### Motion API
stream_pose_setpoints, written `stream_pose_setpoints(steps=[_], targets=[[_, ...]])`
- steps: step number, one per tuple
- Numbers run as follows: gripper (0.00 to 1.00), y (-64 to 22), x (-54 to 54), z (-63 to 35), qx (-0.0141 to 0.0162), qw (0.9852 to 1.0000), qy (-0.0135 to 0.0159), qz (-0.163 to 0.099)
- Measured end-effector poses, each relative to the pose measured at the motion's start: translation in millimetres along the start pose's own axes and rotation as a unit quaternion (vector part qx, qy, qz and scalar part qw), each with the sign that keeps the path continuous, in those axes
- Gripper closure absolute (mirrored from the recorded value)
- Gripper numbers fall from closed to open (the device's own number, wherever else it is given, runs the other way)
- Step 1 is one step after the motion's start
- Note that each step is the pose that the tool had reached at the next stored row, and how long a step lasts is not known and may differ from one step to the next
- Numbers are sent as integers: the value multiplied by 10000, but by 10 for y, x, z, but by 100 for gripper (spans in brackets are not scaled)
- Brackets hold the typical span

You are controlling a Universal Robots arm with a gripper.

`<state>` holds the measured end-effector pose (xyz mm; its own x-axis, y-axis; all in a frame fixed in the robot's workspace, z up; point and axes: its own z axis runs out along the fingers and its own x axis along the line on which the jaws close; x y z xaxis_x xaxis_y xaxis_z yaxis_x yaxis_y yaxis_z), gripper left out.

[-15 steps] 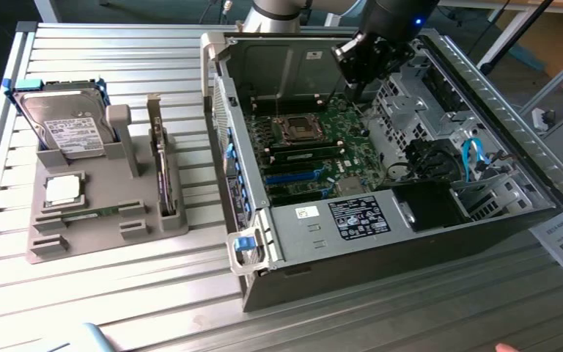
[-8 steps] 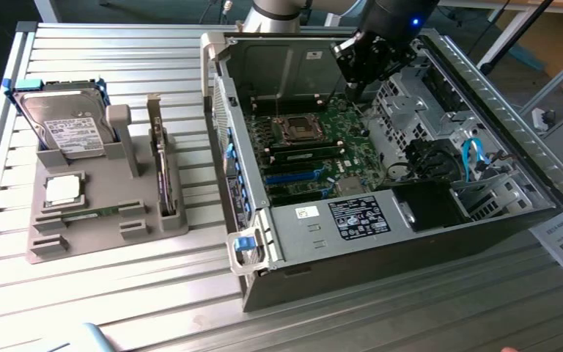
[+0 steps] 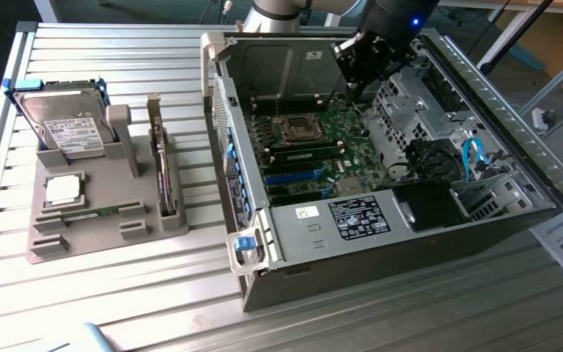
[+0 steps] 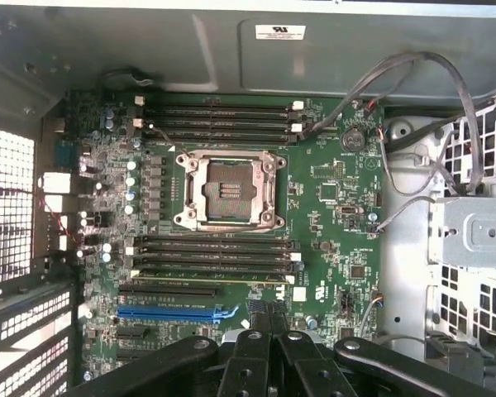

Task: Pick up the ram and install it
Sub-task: 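Press down the ram until it locks into place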

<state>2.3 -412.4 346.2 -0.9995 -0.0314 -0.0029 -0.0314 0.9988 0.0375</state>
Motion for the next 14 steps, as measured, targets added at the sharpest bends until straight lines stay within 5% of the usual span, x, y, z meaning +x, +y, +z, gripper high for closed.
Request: stream_pose_setpoints(steps=[10, 14], targets=[[90, 0, 0, 0, 22, 10000, 3, -54], [90, 1, 0, 0, 127, 9999, 8, -54]])
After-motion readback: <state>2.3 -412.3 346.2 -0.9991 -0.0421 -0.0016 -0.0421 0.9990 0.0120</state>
